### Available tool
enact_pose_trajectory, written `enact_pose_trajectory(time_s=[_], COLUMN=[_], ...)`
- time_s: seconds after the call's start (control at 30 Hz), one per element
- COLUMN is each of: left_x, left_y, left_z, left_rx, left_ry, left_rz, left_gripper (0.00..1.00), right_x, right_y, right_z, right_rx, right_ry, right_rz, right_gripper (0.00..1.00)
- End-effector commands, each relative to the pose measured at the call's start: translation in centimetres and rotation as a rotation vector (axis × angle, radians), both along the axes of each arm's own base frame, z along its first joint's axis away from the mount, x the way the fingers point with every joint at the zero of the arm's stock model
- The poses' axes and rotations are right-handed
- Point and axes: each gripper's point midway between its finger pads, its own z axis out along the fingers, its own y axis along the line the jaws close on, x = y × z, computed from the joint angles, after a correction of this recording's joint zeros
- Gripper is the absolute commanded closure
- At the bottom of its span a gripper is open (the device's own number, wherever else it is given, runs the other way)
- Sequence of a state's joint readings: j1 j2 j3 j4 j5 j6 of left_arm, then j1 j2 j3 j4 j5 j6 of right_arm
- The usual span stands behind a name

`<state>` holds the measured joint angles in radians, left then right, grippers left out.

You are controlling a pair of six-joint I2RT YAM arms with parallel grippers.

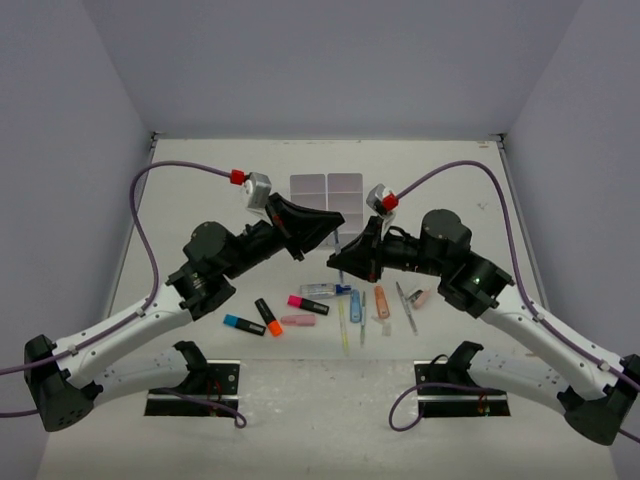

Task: Sort the stationery into containers
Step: Close the pen cap on the pen, then place the pen in the storage box.

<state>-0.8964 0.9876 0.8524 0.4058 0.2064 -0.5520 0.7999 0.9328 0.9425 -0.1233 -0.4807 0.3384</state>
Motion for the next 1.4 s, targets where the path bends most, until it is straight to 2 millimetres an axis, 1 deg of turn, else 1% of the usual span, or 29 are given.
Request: enact_pose_trajectory(time_s=[0.0,0.07,0.13,0.2,0.23,0.27,0.3,0.33,0.37,0.4,0.47,0.6,0.63,0.67,0.7,0.73,0.77,0.8,0.83,0.9,0.97,1.03,1.07,1.13,1.17,1.27,1.3,1.33,1.37], left_x=[-4.0,-4.5,-4.4,-3.6,-3.0,-2.6,-2.5,-2.5,-2.8,-3.1,-3.4,-2.4,-2.0,-1.3,0.4,0.9,2.5,2.3,4.0,5.3,5.9,5.7,5.4,5.0,4.8,4.2,4.0,3.7,3.3], left_y=[-1.8,-2.0,-1.9,-1.4,-1.2,-1.0,-0.9,-1.0,-1.3,-1.6,-2.2,-1.9,-1.6,-1.0,0.5,1.8,3.3,3.8,6.6,10.3,14.0,15.3,15.5,15.2,14.7,14.4,14.4,14.5,14.8], left_z=[-9.2,-9.5,-9.5,-8.4,-6.5,-5.1,-4.3,-2.8,-0.6,0.8,2.4,3.0,2.6,2.6,3.0,3.1,3.0,3.1,4.1,3.0,2.4,0.8,0.2,-1.9,-3.3,-6.5,-7.5,-8.4,-9.8], left_rx=[0.207,0.210,0.215,0.238,0.227,0.232,0.244,0.232,0.208,0.192,0.175,0.173,0.187,0.189,0.179,0.183,0.183,0.180,0.147,0.163,0.164,0.196,0.211,0.262,0.299,0.367,0.388,0.398,0.419], left_ry=[0.197,0.202,0.196,0.153,0.114,0.077,0.046,0.013,-0.030,-0.060,-0.090,-0.082,-0.067,-0.054,-0.028,-0.009,0.026,0.047,0.091,0.199,0.250,0.268,0.268,0.270,0.272,0.295,0.305,0.318,0.341], left_rz=[-0.192,-0.201,-0.191,-0.133,-0.096,-0.074,-0.068,-0.075,-0.098,-0.119,-0.148,-0.095,-0.063,-0.009,0.119,0.181,0.302,0.310,0.476,0.674,0.841,0.888,0.880,0.845,0.820,0.778,0.770,0.759,0.756], left_gripper=[1.00,1.00,1.00,1.00,1.00,1.00,1.00,1.00,1.00,1.00,1.00,1.00,0.99,0.89,0.57,0.36,0.27,0.16,0.02,0.00,0.00,0.00,0.00,0.00,0.00,0.00,0.00,0.00,0.00], right_x=[2.8,3.2,3.2,3.6,3.8,4.2,4.3,4.2,4.4,4.3,4.4,5.5,6.1,6.6,7.8,8.6,9.7,10.7,11.9,14.9,18.8,21.9,23.4,26.0,26.9,29.4,30.1,30.6,31.4], right_y=[-1.2,-1.1,-0.7,0.5,1.0,1.7,2.3,2.8,3.7,4.4,5.2,4.6,4.3,4.0,3.2,2.9,2.4,1.9,1.1,-0.3,-2.7,-4.5,-5.5,-5.8,-5.9,-5.3,-5.1,-5.0,-4.9], right_z=[14.9,16.5,16.3,14.0,12.5,10.3,8.3,7.0,5.1,3.8,2.4,1.4,1.1,0.8,-0.1,-1.2,-1.9,-2.5,-3.1,-4.6,-5.9,-6.4,-6.7,-5.8,-7.0,-7.7,-7.1,-7.4,-7.8], right_rx=[0.287,0.296,0.279,0.231,0.214,0.196,0.184,0.179,0.165,0.154,0.136,0.112,0.103,0.094,0.072,0.052,0.036,0.023,0.008,-0.040,-0.107,-0.135,-0.149,-0.161,-0.199,-0.251,-0.247,-0.259,-0.275], right_ry=[-0.311,-0.330,-0.333,-0.304,-0.276,-0.245,-0.218,-0.187,-0.136,-0.107,-0.081,-0.082,-0.083,-0.085,-0.077,-0.063,-0.057,-0.051,-0.050,-0.044,-0.043,-0.032,-0.029,-0.058,-0.055,-0.066,-0.078,-0.081,-0.083], right_rz=[-0.160,-0.164,-0.146,-0.107,-0.096,-0.084,-0.066,-0.045,-0.020,0.003,0.020,-0.052,-0.091,-0.117,-0.170,-0.205,-0.264,-0.310,-0.367,-0.495,-0.662,-0.771,-0.824,-0.882,-0.906,-0.923,-0.932,-0.941,-0.943], right_gripper=[1.00,1.00,1.00,1.00,1.00,1.00,1.00,1.00,1.00,1.00,1.00,1.00,1.00,1.00,1.00,1.00,1.00,1.00,1.00,1.00,1.00,1.00,1.00,1.00,1.00,1.00,1.00,1.00,1.00])
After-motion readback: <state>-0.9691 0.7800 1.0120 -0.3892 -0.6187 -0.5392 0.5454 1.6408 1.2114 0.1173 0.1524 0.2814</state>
